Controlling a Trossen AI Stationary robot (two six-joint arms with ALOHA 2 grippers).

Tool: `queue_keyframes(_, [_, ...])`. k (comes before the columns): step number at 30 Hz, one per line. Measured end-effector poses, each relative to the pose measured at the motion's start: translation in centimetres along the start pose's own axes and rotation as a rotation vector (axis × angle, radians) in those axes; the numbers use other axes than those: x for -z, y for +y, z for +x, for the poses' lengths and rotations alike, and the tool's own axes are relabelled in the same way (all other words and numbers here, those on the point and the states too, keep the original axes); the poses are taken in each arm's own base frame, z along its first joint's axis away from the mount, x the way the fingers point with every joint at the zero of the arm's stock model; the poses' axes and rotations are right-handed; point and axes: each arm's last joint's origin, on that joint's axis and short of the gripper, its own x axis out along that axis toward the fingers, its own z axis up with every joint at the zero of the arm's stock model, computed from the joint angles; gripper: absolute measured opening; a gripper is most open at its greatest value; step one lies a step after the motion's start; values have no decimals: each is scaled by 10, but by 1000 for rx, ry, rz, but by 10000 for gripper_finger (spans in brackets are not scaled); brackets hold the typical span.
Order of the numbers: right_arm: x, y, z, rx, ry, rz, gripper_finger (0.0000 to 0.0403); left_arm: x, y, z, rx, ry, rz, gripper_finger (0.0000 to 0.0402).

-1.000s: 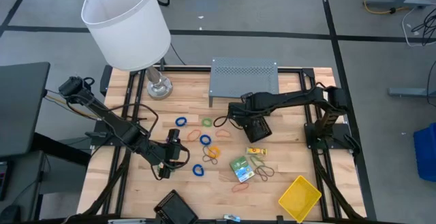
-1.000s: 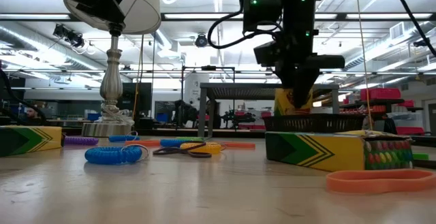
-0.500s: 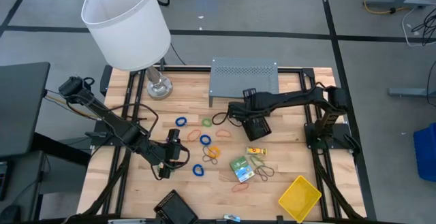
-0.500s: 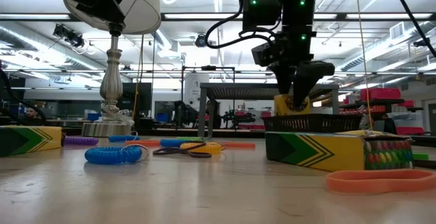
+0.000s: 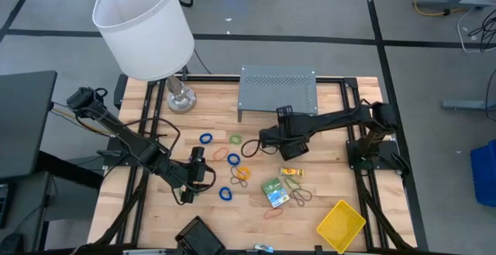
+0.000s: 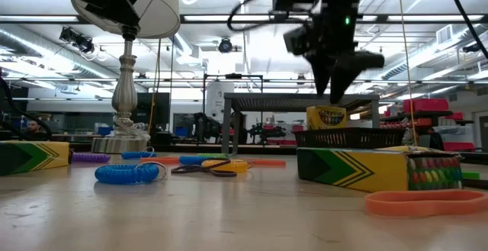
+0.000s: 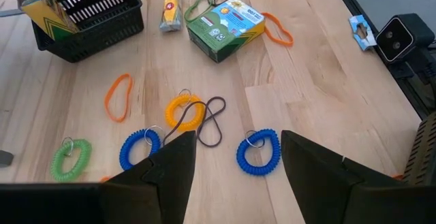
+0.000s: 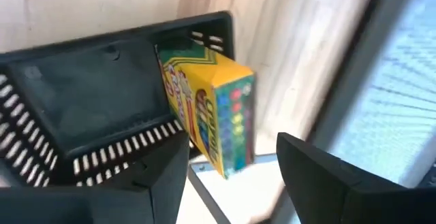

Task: Pick & Place Office Desk Supplies
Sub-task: Put the yellow crayon box into the top black bin

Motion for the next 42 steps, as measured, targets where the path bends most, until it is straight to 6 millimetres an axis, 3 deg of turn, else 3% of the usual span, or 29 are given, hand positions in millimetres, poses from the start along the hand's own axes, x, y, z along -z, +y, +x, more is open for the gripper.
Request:
queue_keyframes(4, [-4, -1, -36, -4, -60, 45, 228, 0, 0, 0, 0, 0, -6, 220])
queue_keyframes(7, [-13, 7, -61, -130, -189, 67, 228, 0, 0, 0, 4, 1, -8, 220])
queue_keyframes(12, [-36, 49, -73, -515, -392, 15, 228, -1, -1, 0, 14, -5, -14, 220])
queue_keyframes(15, [-46, 83, -70, -622, -396, -30, 228, -1, -1, 0, 19, -6, -14, 220])
queue_keyframes(27, [-49, 188, -79, -412, -350, -43, 228, 1, -7, 14, 21, 1, 35, 220])
queue_keyframes(34, [-50, 221, -66, -222, -340, -3, 228, 0, -11, 20, 38, -9, 31, 220])
queue_keyframes(42, [-52, 239, -51, -126, -311, -37, 228, 0, -11, 20, 38, -10, 23, 220])
